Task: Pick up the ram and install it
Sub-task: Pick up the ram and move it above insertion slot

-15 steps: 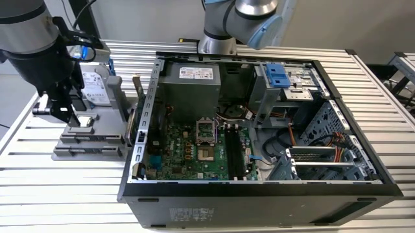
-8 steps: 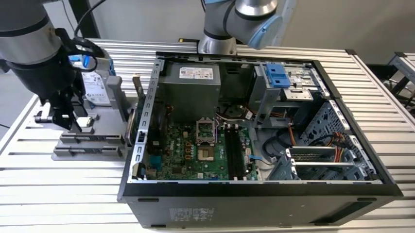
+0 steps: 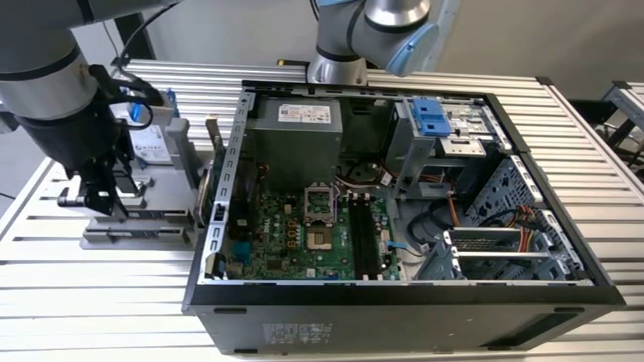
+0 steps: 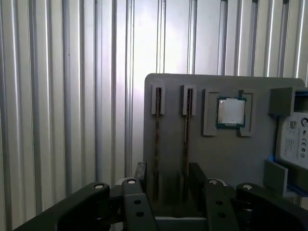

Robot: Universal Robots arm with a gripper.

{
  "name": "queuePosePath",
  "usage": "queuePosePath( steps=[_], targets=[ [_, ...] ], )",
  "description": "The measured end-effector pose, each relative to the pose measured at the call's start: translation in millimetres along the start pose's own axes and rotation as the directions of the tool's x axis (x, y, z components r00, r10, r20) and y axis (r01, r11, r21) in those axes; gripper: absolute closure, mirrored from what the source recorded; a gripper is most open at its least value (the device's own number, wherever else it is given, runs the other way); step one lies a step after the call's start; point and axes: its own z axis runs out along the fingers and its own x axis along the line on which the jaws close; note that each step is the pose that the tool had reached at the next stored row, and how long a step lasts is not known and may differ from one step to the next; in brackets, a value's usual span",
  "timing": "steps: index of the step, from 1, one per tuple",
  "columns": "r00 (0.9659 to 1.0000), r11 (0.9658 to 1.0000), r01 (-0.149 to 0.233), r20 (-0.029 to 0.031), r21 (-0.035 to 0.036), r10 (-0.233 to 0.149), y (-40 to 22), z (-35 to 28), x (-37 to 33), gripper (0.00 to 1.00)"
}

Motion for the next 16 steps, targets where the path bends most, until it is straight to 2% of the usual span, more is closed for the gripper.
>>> queuePosePath(
  steps=[16],
  targets=[
    [1.0, 1.0, -0.007, -0.0001, 0.0001, 0.007, -0.5, 25.4, 2.3, 0.0]
  ],
)
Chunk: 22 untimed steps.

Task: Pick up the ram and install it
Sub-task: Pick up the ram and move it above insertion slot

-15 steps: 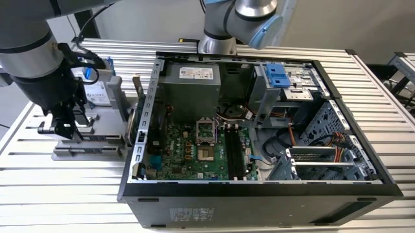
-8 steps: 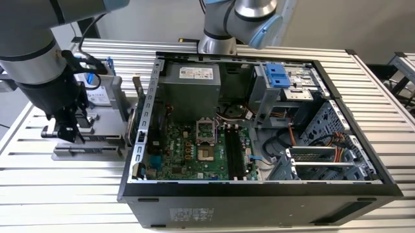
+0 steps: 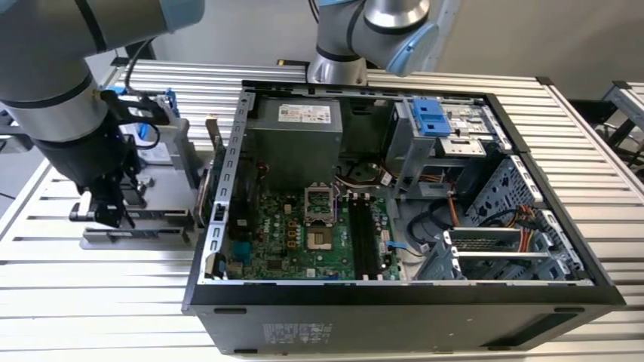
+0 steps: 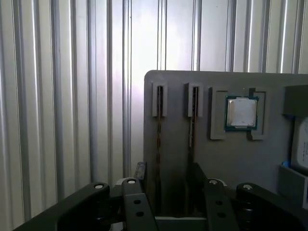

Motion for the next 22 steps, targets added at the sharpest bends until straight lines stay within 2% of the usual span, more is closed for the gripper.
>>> queuePosePath(
  steps=[16, 17, 18, 22],
  targets=[
    [0.9998, 0.9998, -0.021, -0.0015, 0.0007, 0.021, 1.6, 25.2, 2.0, 0.0],
    [0.9995, 0.9995, -0.033, -0.0012, 0.0011, 0.033, 2.0, 35.7, 5.3, 0.0],
    [0.9994, 0.9994, -0.035, -0.0012, 0.0012, 0.035, 2.3, 38.2, 6.5, 0.0],
    [0.9994, 0.9994, -0.036, -0.0013, 0.0011, 0.036, 2.6, 40.6, 7.6, 0.0]
  ],
)
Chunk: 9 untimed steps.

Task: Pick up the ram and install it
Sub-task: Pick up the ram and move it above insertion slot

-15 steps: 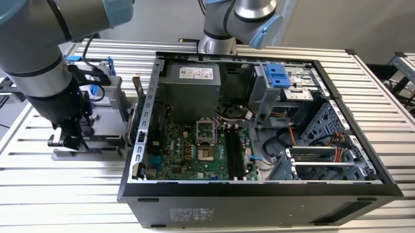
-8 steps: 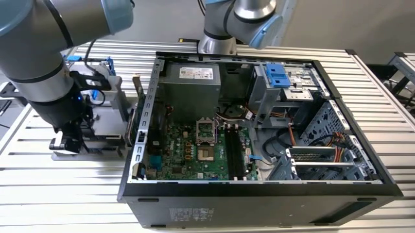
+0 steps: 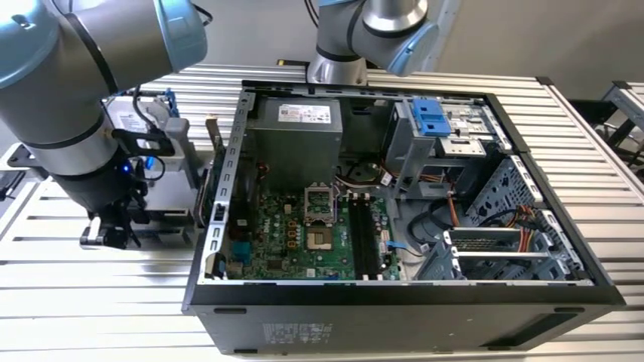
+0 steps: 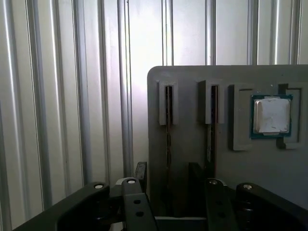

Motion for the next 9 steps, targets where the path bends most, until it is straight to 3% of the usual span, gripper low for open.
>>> queuePosePath(
  steps=[9],
  targets=[
    [1.0, 1.0, 0.0, 0.0001, 0.0001, 0.0, 0.1, 1.4, 0.1, 0.0]
  ],
)
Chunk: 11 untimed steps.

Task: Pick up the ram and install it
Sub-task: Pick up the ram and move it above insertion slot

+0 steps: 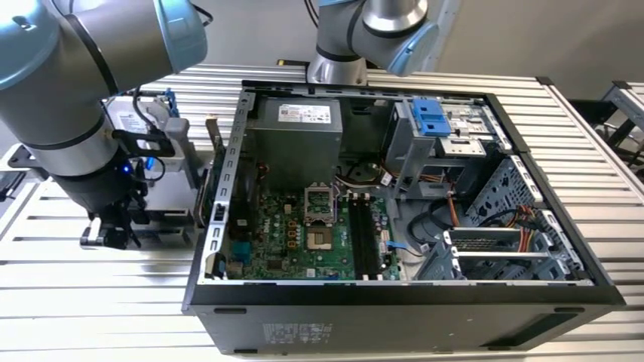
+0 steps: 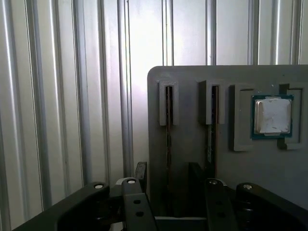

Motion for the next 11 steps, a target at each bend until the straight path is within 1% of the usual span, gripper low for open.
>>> queuePosePath(
  steps=[9, 10, 11],
  targets=[
    [1.0, 1.0, 0.0, -0.0004, 0.0, 0.0, 0.0, 0.3, 0.0, 0.0],
    [1.0, 1.0, 0.0, -0.0004, 0.0, 0.0, 0.0, 0.3, 0.0, 1.0],
    [1.0, 1.0, 0.0, -0.0005, 0.0, 0.0, 0.0, 0.3, 0.0, 1.0]
  ],
)
